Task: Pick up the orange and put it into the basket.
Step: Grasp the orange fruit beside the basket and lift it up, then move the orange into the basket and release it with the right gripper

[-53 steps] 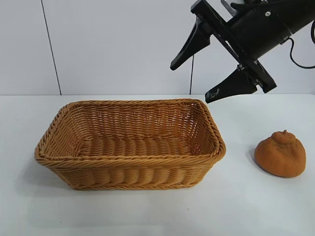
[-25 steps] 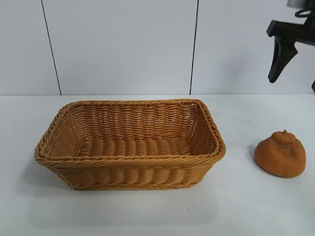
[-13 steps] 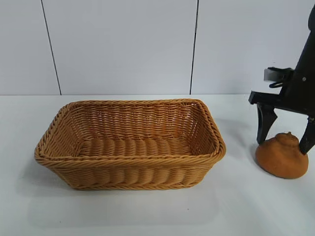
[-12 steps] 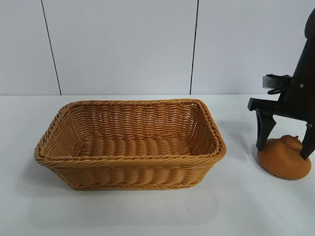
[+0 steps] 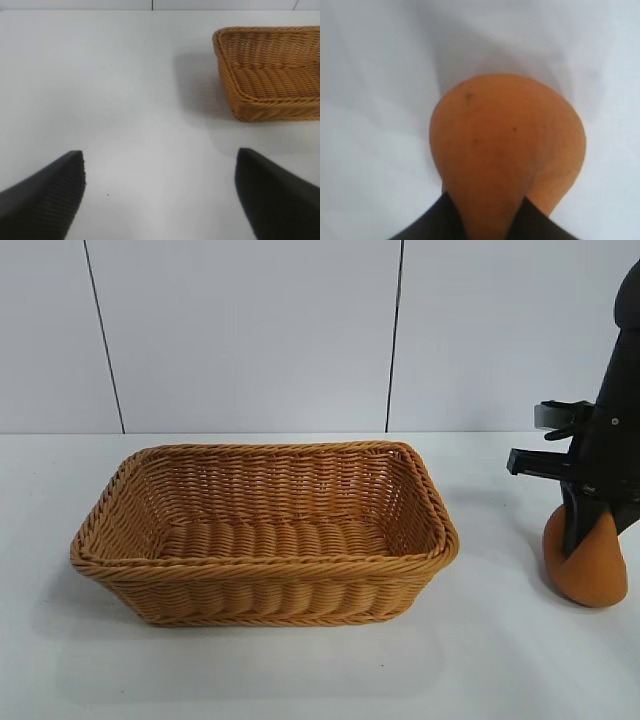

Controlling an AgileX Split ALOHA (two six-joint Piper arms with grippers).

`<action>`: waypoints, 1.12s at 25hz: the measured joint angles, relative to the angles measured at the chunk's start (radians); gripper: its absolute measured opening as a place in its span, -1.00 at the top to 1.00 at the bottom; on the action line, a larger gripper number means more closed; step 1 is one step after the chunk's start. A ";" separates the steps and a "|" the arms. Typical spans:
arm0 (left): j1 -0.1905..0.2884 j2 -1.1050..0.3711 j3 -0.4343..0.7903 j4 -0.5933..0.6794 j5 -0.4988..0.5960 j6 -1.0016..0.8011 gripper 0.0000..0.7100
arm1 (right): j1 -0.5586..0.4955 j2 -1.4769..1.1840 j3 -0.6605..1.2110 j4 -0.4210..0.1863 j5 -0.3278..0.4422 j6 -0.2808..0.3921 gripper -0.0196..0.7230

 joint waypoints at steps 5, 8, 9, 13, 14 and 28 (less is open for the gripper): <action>0.000 0.000 0.000 0.000 0.000 0.000 -0.64 | 0.000 -0.113 0.000 0.002 -0.014 -0.001 0.83; 0.000 0.000 0.000 0.000 0.000 0.000 -0.64 | 0.000 -0.202 0.000 0.008 -0.013 -0.002 0.83; 0.000 0.000 0.000 0.000 0.000 0.000 -0.64 | 0.000 -0.230 0.000 0.013 -0.013 -0.003 0.83; 0.000 0.000 0.000 0.000 0.000 0.000 -0.64 | 0.000 -0.316 0.000 0.060 -0.012 -0.016 0.83; 0.000 0.000 0.000 0.000 0.000 0.000 -0.64 | 0.001 -0.334 0.000 0.083 -0.012 -0.021 0.83; 0.000 0.000 0.000 0.000 0.000 0.000 -0.64 | 0.389 -0.386 -0.044 0.165 -0.196 0.000 0.83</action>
